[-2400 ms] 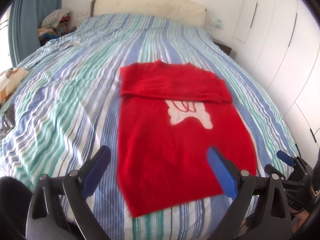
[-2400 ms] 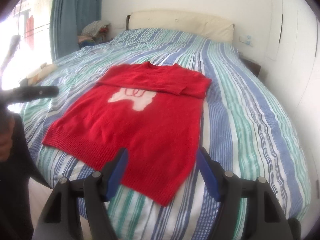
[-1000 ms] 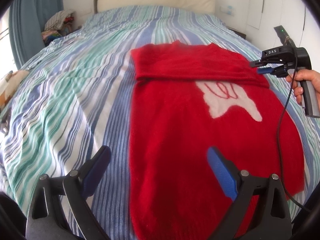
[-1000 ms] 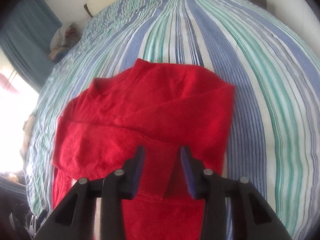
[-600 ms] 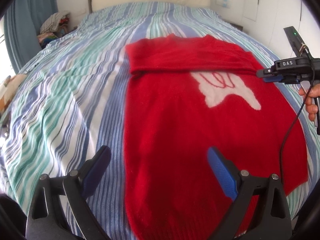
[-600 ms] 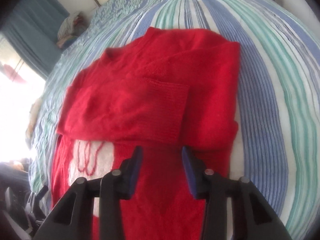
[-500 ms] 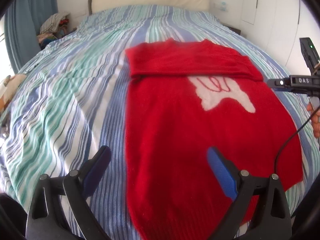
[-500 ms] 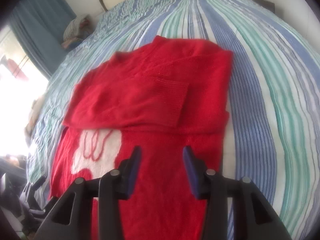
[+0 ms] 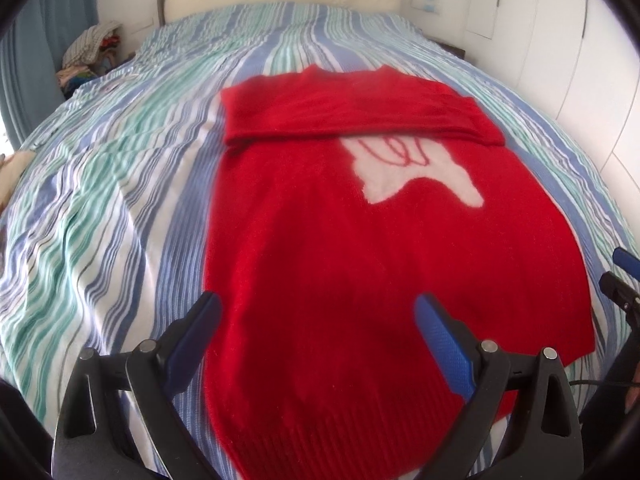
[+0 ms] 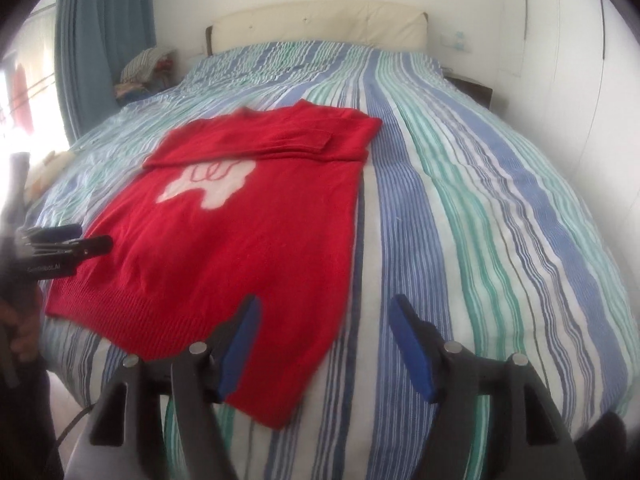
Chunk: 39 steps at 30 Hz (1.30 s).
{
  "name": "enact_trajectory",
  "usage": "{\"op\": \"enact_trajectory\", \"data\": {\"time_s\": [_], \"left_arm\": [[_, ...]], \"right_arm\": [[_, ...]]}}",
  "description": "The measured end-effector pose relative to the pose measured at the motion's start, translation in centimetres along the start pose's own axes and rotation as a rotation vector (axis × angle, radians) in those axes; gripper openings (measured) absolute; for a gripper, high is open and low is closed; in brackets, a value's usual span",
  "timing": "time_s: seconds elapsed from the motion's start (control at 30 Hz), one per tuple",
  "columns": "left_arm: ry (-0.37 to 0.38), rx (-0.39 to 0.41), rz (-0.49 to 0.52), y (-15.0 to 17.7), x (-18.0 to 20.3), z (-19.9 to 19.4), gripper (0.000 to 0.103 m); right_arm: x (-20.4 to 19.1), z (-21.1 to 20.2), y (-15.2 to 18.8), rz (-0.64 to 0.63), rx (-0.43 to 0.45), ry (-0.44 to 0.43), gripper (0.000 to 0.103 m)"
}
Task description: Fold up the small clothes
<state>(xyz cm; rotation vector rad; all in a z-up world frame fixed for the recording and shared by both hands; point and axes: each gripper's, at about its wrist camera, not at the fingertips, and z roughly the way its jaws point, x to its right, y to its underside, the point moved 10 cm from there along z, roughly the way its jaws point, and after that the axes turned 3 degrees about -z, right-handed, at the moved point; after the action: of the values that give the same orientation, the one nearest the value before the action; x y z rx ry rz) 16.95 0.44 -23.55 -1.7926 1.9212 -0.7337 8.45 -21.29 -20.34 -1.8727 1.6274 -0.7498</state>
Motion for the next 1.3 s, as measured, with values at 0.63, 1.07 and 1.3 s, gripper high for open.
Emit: {"op": "enact_trajectory", "data": {"time_s": [0.63,1.07,1.3], "left_arm": [[-0.037,0.015,-0.040,-0.4,-1.5,-0.8,0.098],[-0.096,-0.323,0.120,7.1,-0.7,-4.2,0.097],[-0.051,-0.209,0.032,1.3,-3.9,-8.7,0.097]], "right_arm": [[-3.9,-0.4,-0.5,-0.154,0.066,-0.013,0.066],[-1.3,0.5,6.9,-0.063,-0.377,-0.102,0.066],[2.4,-2.6,5.6,0.033,-0.350,-0.087,0.066]]}}
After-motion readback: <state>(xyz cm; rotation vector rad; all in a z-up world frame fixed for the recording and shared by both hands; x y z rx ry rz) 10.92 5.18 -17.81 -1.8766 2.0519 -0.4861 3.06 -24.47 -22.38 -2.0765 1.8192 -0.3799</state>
